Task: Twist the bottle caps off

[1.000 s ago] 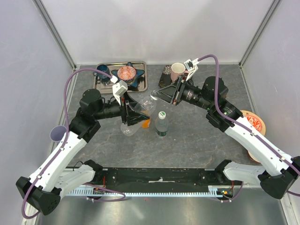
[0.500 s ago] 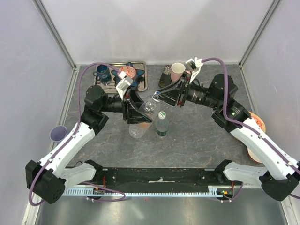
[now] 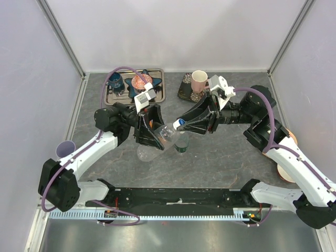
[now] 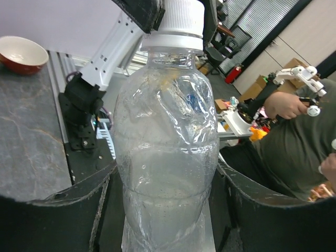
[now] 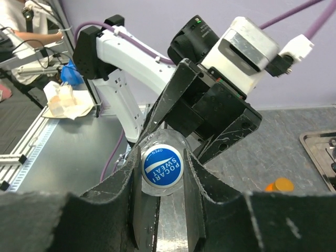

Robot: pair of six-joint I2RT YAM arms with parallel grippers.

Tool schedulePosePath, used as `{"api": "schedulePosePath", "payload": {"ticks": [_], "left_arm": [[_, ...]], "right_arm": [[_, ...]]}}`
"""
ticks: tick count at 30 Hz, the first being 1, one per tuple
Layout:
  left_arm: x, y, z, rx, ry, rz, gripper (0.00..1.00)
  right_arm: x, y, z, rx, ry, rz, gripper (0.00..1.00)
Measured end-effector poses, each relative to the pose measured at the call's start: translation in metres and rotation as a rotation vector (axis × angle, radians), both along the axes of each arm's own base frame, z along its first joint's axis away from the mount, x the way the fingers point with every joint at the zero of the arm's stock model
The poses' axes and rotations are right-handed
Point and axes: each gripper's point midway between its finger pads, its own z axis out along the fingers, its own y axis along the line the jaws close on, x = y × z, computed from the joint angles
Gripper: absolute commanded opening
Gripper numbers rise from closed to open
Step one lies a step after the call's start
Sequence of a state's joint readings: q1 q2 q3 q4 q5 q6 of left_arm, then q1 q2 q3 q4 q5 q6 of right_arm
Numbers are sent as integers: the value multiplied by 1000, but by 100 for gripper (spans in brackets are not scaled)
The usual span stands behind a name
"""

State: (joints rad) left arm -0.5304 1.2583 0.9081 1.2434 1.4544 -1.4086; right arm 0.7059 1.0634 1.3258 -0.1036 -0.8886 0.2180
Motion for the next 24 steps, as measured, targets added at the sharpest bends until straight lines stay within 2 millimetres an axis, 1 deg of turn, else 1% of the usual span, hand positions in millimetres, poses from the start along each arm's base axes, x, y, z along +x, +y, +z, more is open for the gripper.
{"api": "schedulePosePath", "payload": {"ticks": [2, 3, 6, 7, 8, 9, 10, 11, 12, 13, 14, 15, 20, 23, 24], "left_arm": [[-3, 1, -2, 17, 13, -17, 28], [-4, 1, -2, 24, 17, -26, 22], [-8, 3, -5, 48, 20, -46, 20], [-9, 4, -6, 54, 22, -50, 20], [-9, 4, -7, 61, 23, -54, 20], [-9, 5, -8, 66, 23, -56, 21], [-10, 5, -8, 68, 22, -58, 22], [-10, 5, -8, 68, 22, -58, 23], [-9, 5, -8, 61, 16, -54, 24], [-8, 4, -7, 49, 11, -46, 25], [-6, 2, -4, 31, 10, -33, 25], [-4, 1, -1, 17, 9, -18, 25], [0, -2, 11, -30, -17, 76, 26], [14, -8, 17, -44, -38, 171, 28], [19, -10, 18, -48, -50, 205, 28]], "right_arm": [[-3, -1, -3, -7, -17, 24, 0], [-5, 0, -4, -12, -26, 37, 0], [-8, 0, -9, -24, -48, 71, 0], [-8, 1, -10, -27, -54, 77, 6], [-8, 1, -12, -31, -54, 80, 18], [-7, 1, -13, -35, -52, 80, 26], [-6, 1, -13, -37, -47, 72, 41], [-5, 1, -13, -36, -44, 59, 50], [-3, 0, -12, -35, -34, 35, 55], [0, 0, -10, -31, -16, 0, 67], [3, -1, -10, -27, -1, -32, 71], [7, -1, -10, -24, 21, -64, 79], [27, -6, -5, 3, 122, -219, 82], [39, -12, 7, 34, 171, -309, 84], [42, -13, 14, 48, 187, -337, 88]]}}
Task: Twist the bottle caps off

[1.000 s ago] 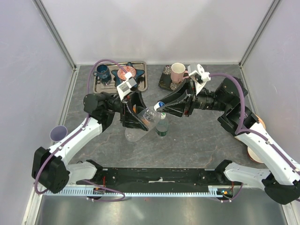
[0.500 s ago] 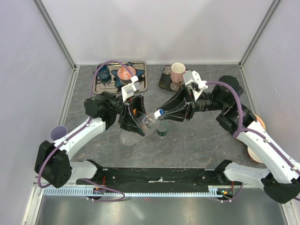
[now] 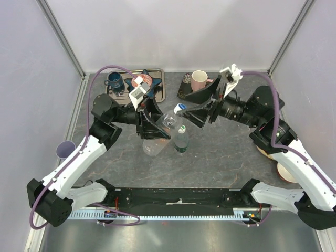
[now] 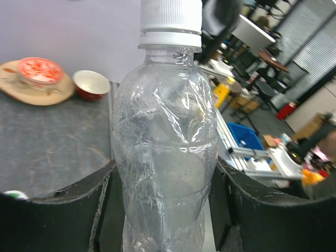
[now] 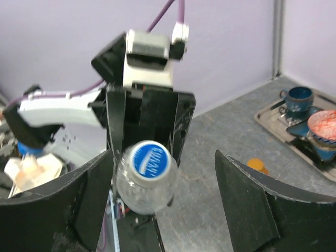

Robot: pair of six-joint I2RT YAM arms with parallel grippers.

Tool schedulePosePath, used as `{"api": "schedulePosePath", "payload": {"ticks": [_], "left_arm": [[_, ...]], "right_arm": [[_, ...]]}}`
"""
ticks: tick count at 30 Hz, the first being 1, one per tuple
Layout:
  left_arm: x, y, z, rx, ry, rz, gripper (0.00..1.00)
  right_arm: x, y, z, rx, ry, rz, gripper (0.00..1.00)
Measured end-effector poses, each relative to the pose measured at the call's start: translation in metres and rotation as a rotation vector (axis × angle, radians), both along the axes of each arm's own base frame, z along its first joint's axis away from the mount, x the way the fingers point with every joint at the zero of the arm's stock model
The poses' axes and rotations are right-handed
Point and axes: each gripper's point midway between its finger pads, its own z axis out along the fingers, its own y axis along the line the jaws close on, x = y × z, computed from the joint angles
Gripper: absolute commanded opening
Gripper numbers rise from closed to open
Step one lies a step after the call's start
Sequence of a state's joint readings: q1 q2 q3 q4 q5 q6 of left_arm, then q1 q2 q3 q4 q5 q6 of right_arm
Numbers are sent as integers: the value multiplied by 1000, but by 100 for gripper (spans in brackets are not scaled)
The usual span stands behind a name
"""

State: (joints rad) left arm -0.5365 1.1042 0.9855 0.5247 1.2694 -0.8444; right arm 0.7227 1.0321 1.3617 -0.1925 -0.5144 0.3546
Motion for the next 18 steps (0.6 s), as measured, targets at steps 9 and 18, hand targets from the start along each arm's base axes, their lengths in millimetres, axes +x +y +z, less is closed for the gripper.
{"api": "schedulePosePath", "payload": {"ticks": [9, 18], "left_arm": [[62, -8, -26, 88, -23, 418, 27], [91, -2, -45, 201, -129, 769, 25]], "right_arm": [[18, -7, 53, 129, 83, -118, 90], [68, -8, 4, 57, 293, -346, 87]]}}
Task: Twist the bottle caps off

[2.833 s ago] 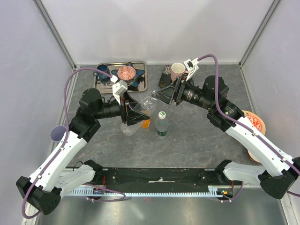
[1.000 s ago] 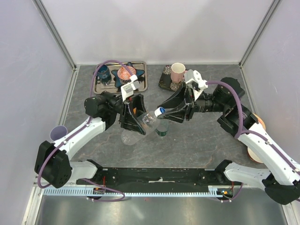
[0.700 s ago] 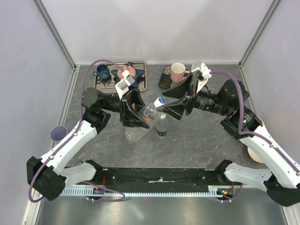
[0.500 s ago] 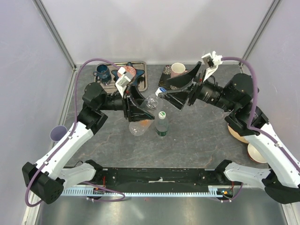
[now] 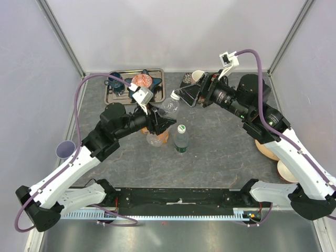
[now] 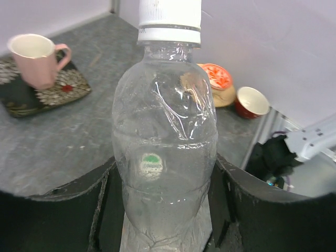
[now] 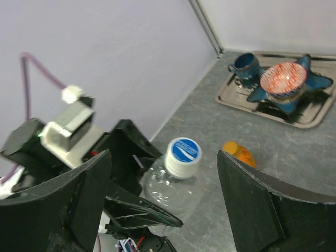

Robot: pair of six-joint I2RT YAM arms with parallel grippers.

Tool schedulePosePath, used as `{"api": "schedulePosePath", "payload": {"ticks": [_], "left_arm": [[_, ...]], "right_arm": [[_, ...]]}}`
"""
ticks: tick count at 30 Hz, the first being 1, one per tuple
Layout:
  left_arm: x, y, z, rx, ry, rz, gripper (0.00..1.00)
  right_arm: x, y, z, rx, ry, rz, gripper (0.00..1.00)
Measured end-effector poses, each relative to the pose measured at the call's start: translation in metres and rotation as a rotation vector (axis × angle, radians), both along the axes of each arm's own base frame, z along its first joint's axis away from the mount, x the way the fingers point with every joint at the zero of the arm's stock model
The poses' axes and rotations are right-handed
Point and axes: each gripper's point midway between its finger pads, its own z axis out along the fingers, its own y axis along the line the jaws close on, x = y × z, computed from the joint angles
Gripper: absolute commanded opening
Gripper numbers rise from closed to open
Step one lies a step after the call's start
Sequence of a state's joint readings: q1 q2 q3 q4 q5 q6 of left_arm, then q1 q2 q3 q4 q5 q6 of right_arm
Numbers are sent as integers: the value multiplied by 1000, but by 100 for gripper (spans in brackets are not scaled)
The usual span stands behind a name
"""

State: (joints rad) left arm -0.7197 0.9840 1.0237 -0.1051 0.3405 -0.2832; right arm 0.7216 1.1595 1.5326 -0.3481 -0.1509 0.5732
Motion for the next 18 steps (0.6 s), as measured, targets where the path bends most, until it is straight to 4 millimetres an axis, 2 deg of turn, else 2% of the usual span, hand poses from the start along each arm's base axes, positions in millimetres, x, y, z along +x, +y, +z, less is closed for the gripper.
{"api": "schedulePosePath", "payload": {"ticks": [5, 18], "left_arm": [[2, 5, 4, 47, -87, 105, 25], [9, 8, -3, 122, -153, 192, 25]], "right_arm": [[11, 2, -18, -31, 62, -37, 84], [22, 14, -35, -46, 116, -32, 72]]}}
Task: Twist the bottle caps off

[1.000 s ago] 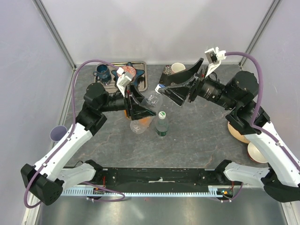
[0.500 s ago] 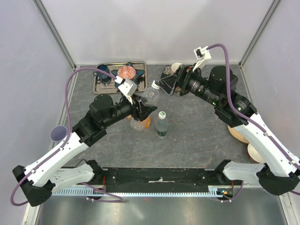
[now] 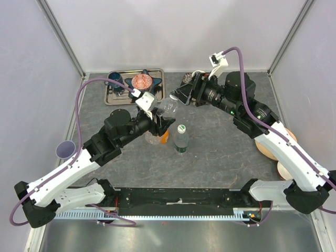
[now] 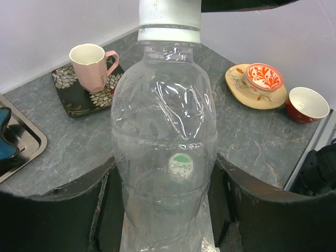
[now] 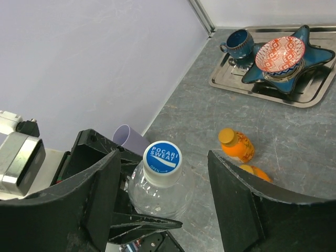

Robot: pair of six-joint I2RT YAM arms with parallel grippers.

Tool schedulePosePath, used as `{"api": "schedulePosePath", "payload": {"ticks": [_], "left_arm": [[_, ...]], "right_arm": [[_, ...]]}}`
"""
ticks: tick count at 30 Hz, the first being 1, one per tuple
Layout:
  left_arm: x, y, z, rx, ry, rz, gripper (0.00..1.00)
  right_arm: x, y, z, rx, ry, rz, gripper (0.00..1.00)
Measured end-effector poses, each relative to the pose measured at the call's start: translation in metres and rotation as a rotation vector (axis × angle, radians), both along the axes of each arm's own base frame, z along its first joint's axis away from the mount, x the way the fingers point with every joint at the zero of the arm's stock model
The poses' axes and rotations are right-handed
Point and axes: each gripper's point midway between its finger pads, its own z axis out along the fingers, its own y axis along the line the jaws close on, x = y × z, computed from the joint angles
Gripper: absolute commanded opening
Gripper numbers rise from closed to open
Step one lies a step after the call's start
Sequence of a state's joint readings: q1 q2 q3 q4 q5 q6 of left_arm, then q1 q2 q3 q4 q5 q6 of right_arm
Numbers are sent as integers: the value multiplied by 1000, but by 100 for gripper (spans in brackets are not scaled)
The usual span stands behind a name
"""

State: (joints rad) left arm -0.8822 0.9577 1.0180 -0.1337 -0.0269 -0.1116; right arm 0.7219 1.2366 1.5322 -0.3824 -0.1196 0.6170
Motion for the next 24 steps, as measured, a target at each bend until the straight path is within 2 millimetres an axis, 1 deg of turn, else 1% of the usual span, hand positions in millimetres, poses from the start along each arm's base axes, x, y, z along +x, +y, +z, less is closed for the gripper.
{"api": "schedulePosePath", "payload": {"ticks": [5, 10, 11, 13, 16, 17, 19, 20, 24], "left_arm": [[0, -1, -1, 8, -4, 0, 25], [1, -1, -2, 16, -9, 8, 25], [1, 0, -2, 17, -10, 9, 25], [2, -1, -3, 19, -10, 10, 26], [2, -1, -5, 27, -10, 10, 26], [3, -1, -6, 30, -10, 12, 26], [3, -1, -7, 32, -8, 13, 26], [3, -1, -9, 35, -6, 13, 26], [2, -1, -12, 47, -6, 6, 27]], "right_arm": [[3, 4, -8, -12, 16, 6, 63], [5, 6, -13, -19, 24, 6, 52], [5, 6, -14, -20, 23, 7, 48], [5, 7, -14, -18, 24, 11, 43], [5, 8, -15, -18, 24, 15, 29], [5, 8, -17, -19, 27, 15, 17], [5, 9, -19, -19, 29, 20, 3], [5, 9, -20, -20, 30, 21, 0], [3, 10, -21, -33, 14, 46, 0]]}}
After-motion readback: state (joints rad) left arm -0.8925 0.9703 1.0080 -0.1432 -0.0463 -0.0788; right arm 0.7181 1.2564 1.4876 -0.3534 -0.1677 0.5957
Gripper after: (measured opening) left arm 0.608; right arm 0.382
